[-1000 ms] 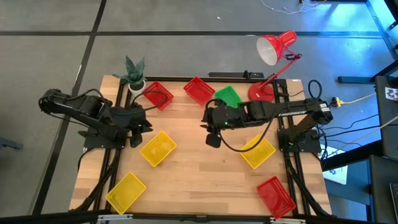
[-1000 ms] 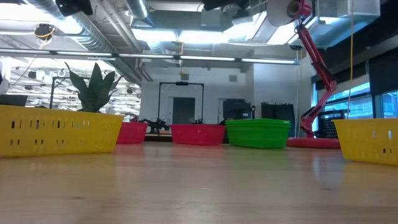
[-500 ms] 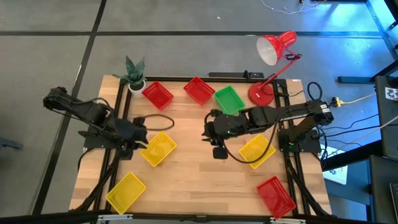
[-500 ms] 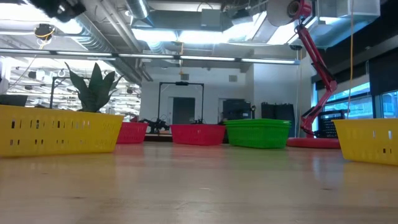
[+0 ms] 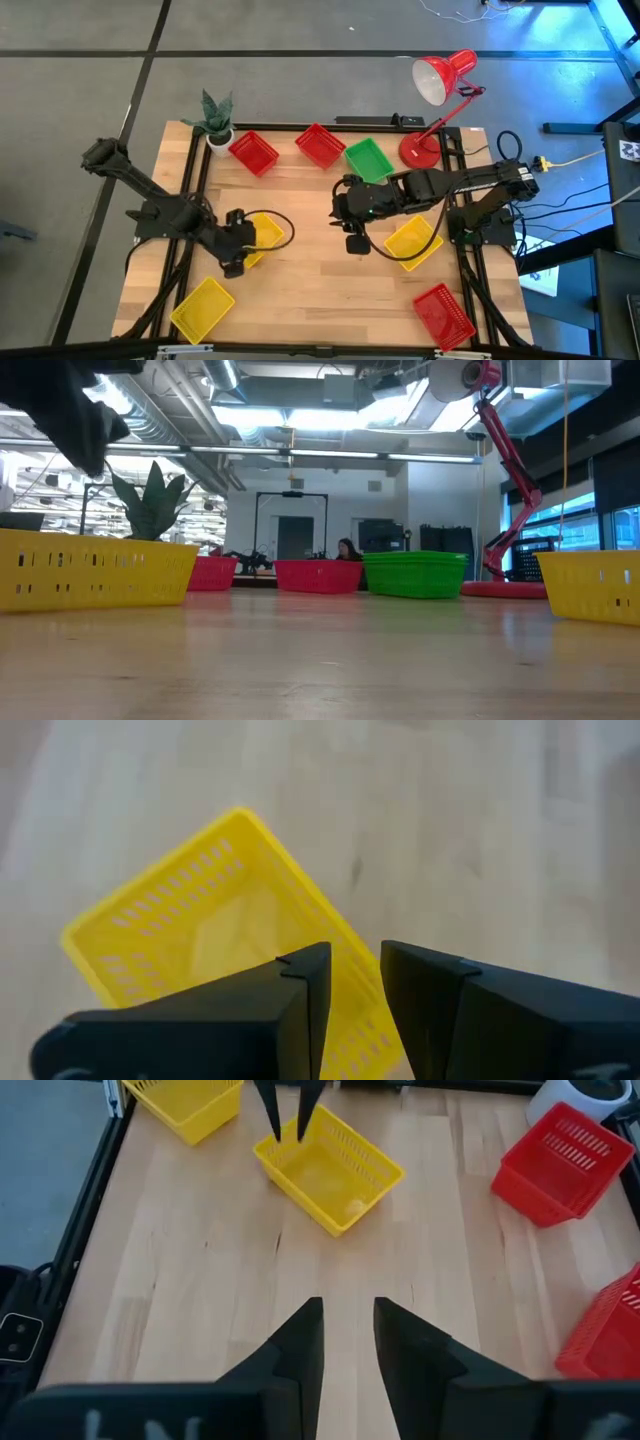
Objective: Stack baskets by color
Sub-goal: Move the top left yellow bin to the center of the table
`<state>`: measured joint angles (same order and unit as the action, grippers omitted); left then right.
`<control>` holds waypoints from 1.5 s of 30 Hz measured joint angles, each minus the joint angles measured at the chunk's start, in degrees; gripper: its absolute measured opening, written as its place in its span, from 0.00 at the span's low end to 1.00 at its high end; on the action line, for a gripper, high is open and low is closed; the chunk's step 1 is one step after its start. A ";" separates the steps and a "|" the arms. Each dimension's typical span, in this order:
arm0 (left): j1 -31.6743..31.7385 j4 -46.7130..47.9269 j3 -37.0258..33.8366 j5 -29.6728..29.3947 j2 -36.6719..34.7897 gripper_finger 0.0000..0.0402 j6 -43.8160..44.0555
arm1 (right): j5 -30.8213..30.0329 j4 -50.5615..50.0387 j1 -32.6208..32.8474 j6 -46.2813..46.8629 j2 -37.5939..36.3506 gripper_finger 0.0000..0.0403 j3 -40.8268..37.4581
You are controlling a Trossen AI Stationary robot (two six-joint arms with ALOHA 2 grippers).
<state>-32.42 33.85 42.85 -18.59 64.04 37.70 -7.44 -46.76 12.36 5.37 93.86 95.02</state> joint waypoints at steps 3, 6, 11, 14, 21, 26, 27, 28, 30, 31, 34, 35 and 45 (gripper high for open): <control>-0.33 -3.06 0.00 -1.77 3.51 0.21 1.76 | 0.00 0.06 0.00 0.09 0.00 0.23 0.00; -0.42 -6.41 0.00 -1.66 7.12 0.21 4.17 | 0.00 0.06 0.00 0.11 0.00 0.23 0.00; -0.42 -7.94 0.02 -3.25 11.91 0.21 6.89 | 0.00 0.09 0.00 0.11 0.00 0.23 0.00; -0.39 -7.86 0.02 -4.39 13.75 0.21 7.21 | -0.01 0.11 -0.01 0.11 0.00 0.23 0.00; -0.38 -7.87 0.07 -4.77 14.44 0.21 8.27 | -0.02 0.11 0.00 0.13 0.00 0.23 0.00; -0.35 -6.60 0.07 -6.19 14.44 0.21 10.41 | -0.02 0.08 -0.02 0.13 0.00 0.23 0.00; -0.35 -6.15 0.07 -6.51 14.47 0.21 10.57 | -0.02 0.06 0.00 0.13 0.00 0.23 0.00; -0.35 -5.79 0.07 -6.88 14.70 0.21 10.70 | -0.02 0.06 -0.01 0.13 0.00 0.23 0.00; -0.35 -5.76 0.09 -6.98 15.60 0.21 10.84 | -0.02 0.06 -0.01 0.13 0.00 0.23 0.00; -0.35 -5.59 0.07 -6.94 16.08 0.21 10.85 | -0.02 0.03 -0.01 0.13 0.00 0.23 0.00; -0.35 -6.77 0.07 -5.37 17.85 0.21 12.03 | -0.02 0.04 0.00 0.13 0.00 0.23 0.00; -0.35 -7.02 0.07 -4.80 18.53 0.21 12.20 | -0.02 0.04 -0.02 0.14 0.00 0.23 0.00; -0.35 -7.42 0.17 -3.59 20.80 0.21 11.29 | -0.02 0.15 -0.02 0.15 0.00 0.23 0.02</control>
<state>-32.77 26.43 43.03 -22.18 84.84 48.99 -7.46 -46.61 12.34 5.52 93.86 95.04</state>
